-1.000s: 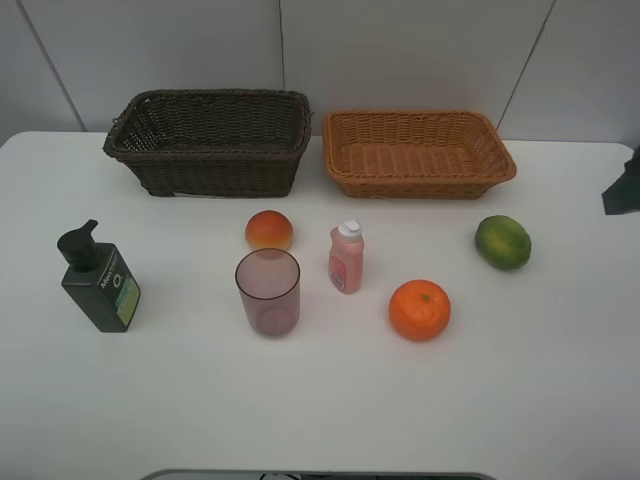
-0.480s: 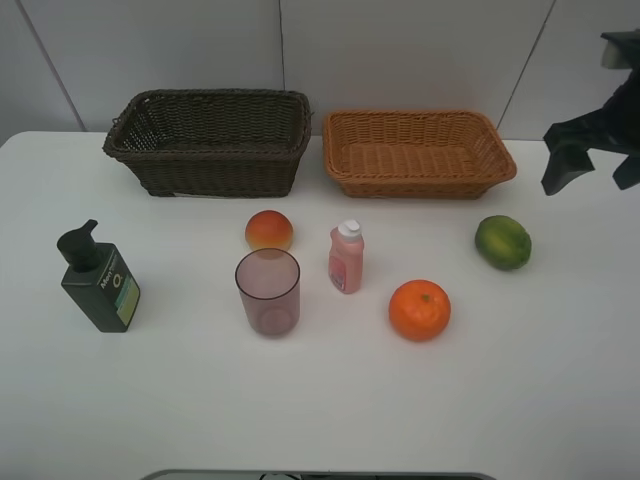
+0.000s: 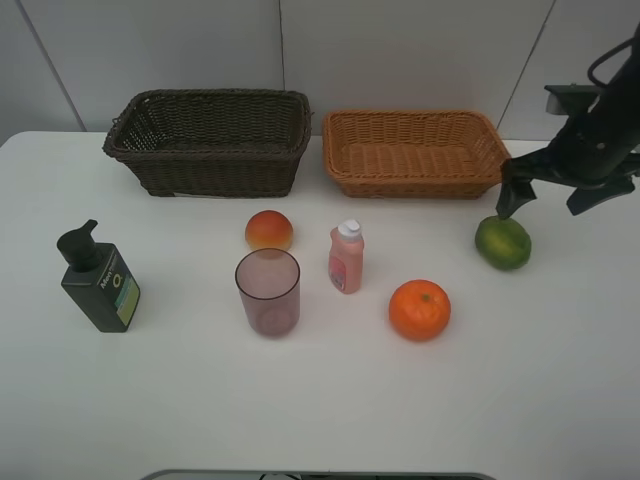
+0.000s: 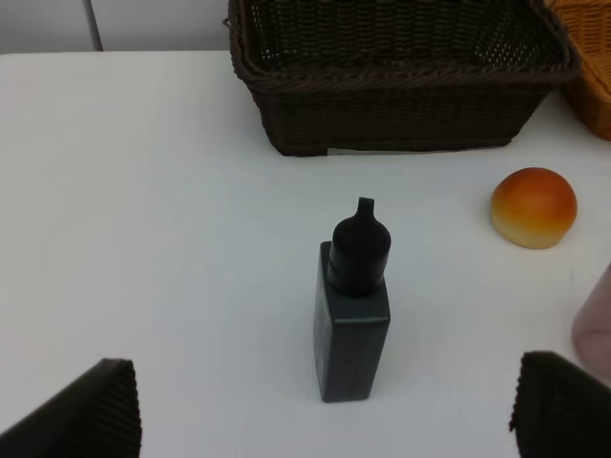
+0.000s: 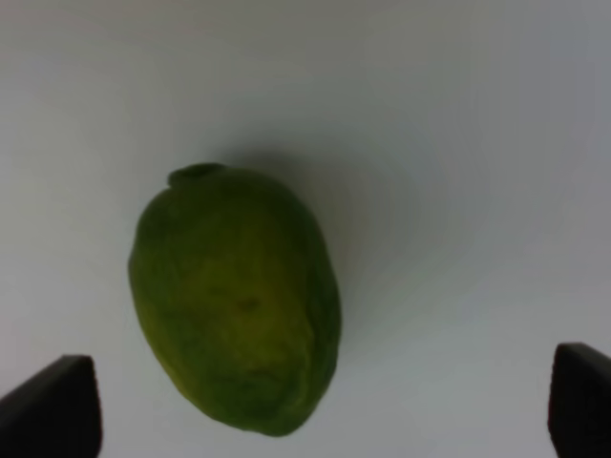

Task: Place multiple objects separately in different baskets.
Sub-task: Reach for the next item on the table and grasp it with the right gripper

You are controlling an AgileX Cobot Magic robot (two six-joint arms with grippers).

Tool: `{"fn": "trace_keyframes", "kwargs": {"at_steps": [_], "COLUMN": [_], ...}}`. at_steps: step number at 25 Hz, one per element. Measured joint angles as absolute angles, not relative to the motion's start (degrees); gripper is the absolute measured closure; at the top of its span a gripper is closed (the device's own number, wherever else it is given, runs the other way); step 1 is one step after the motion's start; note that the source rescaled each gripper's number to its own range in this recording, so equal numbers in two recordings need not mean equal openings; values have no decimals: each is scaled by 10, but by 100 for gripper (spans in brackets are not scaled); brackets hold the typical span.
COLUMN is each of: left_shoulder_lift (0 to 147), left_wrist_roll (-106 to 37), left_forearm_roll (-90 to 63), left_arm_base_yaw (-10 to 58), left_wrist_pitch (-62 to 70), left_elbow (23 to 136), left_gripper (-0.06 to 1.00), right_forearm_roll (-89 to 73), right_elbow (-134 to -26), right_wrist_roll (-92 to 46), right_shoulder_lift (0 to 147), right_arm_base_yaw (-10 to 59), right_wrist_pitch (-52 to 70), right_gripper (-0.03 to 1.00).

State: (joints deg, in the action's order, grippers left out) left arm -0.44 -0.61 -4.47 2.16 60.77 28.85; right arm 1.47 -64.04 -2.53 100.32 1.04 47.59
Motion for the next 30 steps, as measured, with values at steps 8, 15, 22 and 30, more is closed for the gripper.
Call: {"fn": "trace_keyframes", "kwargs": {"at_steps": [8, 15, 22, 30], "left_shoulder_lift": [-4, -4, -4, -4], "left_wrist_roll": [-6, -6, -6, -6], "left_forearm_roll": [-45, -45, -45, -45], "left_arm_base_yaw": [22, 22, 22, 22], "left_wrist_pitch": [608, 608, 608, 608], "left_elbow": [288, 288, 288, 288], "left_gripper": [-5, -5, -5, -5], "right_forearm_roll": [-20, 0, 13, 13], "right_elbow": [-643, -643, -644, -644], "right_wrist_roll": [-67, -69, -69, -69], "right_shoulder_lift": [1051, 1080, 1107, 1136], "right_arm_base_yaw": [28, 28, 28, 28], "right_wrist_pitch": [440, 424, 402, 390], "right_gripper": [-1, -1, -1, -1]}}
